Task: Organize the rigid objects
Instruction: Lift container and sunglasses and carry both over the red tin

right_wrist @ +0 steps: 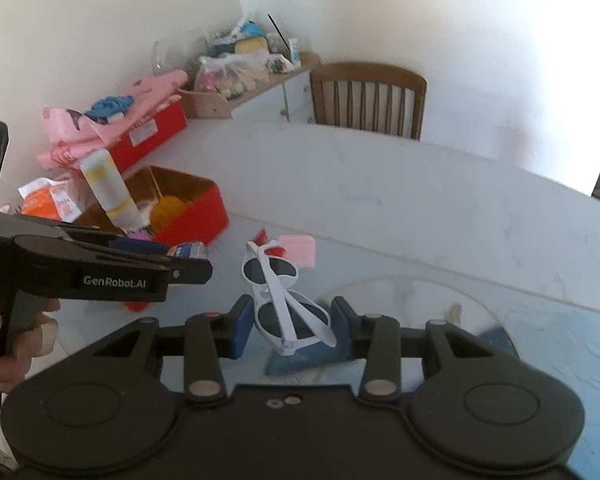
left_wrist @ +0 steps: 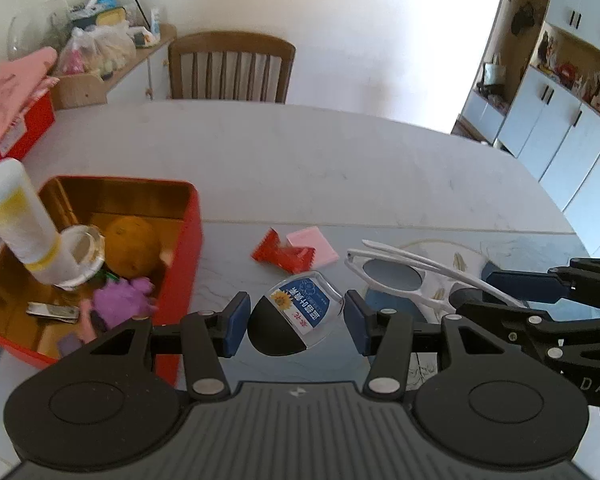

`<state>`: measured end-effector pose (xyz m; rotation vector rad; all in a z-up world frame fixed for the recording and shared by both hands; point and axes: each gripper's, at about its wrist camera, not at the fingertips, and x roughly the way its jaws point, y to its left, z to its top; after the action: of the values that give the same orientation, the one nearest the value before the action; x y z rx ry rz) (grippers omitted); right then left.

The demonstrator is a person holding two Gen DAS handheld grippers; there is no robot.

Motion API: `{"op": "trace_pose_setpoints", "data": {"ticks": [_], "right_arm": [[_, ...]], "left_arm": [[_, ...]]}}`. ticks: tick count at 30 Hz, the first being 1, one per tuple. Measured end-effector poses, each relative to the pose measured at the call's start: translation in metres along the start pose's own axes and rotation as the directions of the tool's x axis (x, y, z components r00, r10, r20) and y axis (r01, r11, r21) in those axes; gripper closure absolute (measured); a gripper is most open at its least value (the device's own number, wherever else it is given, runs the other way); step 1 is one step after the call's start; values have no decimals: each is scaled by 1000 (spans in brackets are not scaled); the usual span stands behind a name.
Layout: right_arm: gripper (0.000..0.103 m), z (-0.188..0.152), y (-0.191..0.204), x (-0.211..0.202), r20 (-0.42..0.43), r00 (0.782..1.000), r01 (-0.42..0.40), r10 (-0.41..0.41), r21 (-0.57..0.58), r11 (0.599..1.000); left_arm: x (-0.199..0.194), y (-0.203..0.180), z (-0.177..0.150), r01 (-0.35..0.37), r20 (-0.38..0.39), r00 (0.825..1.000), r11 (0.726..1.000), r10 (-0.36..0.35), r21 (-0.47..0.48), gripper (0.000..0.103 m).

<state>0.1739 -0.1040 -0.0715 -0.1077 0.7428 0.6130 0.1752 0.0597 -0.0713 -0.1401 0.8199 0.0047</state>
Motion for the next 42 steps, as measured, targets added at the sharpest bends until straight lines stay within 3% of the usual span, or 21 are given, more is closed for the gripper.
{"op": "trace_pose_setpoints", "data": {"ticks": [8, 17, 29, 42], "right_arm": [[62, 23, 32, 4, 43, 999, -14, 16, -37, 999], [62, 49, 76, 24, 66, 997, -44, 49, -78, 996], [62, 72, 129, 77, 45, 999, -19, 26, -143, 990], [62, 80, 172, 136, -12, 999, 46, -50, -234, 971]], "left_arm": [[-23, 38, 12, -35, 42, 998, 999, 37, -40, 53], [-33, 94, 16, -82, 35, 996, 994, 85, -75, 53], [-17, 158, 12, -120, -45, 992, 991, 117, -66, 53], [16, 174, 11, -104, -122, 987, 994, 108, 34, 53]]}}
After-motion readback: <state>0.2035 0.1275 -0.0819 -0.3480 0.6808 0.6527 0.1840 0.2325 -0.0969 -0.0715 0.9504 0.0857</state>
